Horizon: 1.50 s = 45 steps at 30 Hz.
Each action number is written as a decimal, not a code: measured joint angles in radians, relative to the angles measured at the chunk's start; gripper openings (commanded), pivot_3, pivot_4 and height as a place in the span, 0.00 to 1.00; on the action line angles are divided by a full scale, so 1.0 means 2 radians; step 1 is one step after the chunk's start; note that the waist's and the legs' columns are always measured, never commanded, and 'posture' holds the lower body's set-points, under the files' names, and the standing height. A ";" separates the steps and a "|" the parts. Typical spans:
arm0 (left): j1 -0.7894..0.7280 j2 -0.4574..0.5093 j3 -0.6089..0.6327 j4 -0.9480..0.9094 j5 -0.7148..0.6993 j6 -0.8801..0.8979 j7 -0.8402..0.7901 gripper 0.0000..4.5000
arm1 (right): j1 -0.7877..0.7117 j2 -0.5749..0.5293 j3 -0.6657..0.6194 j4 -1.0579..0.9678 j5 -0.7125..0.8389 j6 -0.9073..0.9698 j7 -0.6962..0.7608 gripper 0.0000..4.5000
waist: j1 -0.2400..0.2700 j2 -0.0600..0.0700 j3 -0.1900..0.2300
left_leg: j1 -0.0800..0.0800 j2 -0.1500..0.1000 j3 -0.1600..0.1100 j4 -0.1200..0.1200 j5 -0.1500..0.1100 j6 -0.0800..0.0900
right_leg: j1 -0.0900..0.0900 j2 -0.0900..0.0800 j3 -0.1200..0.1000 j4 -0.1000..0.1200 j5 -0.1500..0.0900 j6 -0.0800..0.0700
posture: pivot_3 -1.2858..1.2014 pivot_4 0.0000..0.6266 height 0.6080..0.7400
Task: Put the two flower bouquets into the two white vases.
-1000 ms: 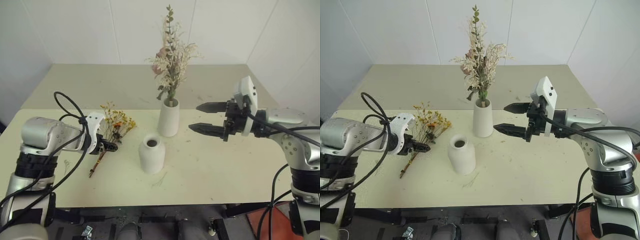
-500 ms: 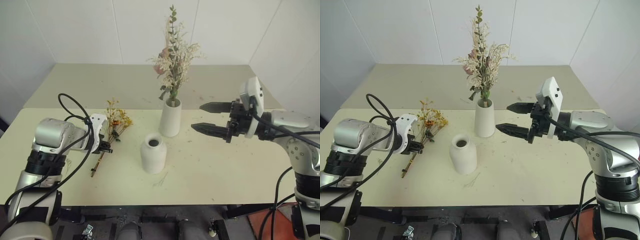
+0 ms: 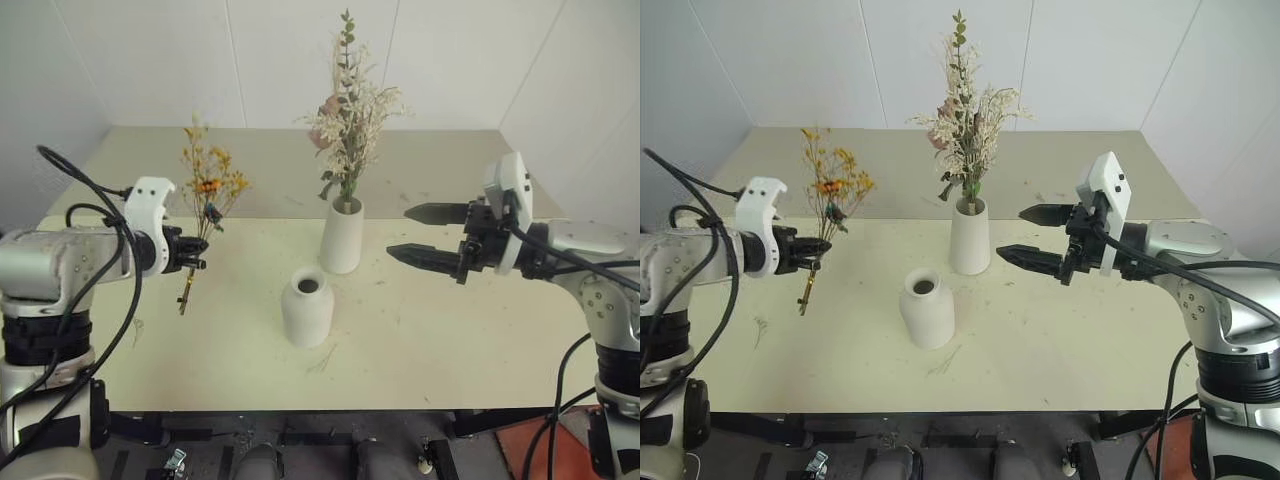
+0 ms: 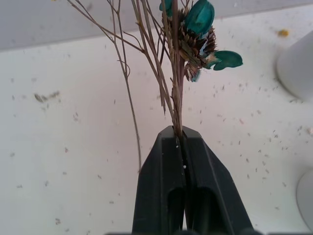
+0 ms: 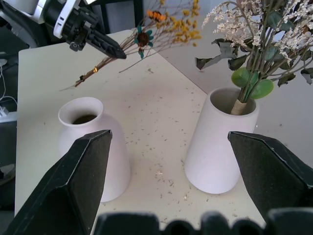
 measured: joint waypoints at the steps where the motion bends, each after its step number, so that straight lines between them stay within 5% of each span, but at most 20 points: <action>1: 0.005 -0.011 0.021 -0.014 -0.006 -0.030 -0.006 0.01 | 0.000 -0.002 0.000 0.001 0.000 0.000 0.001 1.00 | 0.000 0.000 0.000 | 0.000 0.000 0.000 0.000 0.000 0.000 | 0.000 0.000 0.000 0.000 0.000 0.000 | 0.52 0.24 1.00; 11: 0.019 -0.137 0.104 -0.072 -0.062 -0.239 -0.009 0.01 | 0.007 -0.008 -0.001 -0.004 0.001 0.000 -0.001 1.00 | 0.002 0.000 0.000 | 0.000 0.000 0.000 0.001 0.000 0.000 | 0.001 0.000 0.000 0.000 0.000 0.000 | 0.52 0.24 1.00; 28: -0.057 -0.204 -0.009 -0.036 -0.140 -0.315 -0.071 0.01 | 0.050 -0.018 -0.028 -0.046 0.021 0.012 -0.029 1.00 | 0.000 0.000 0.000 | 0.000 0.000 0.000 0.001 0.000 0.000 | 0.001 0.000 0.000 0.000 0.000 0.000 | 0.52 0.24 1.00; 45: 0.013 -0.158 -0.015 -0.086 -0.258 -0.250 -0.053 0.01 | 0.078 -0.025 -0.045 -0.075 0.042 0.022 -0.059 1.00 | 0.001 0.000 0.000 | 0.000 0.000 0.000 0.001 0.000 0.000 | 0.001 0.000 0.000 0.000 0.000 0.001 | 0.52 0.24 1.00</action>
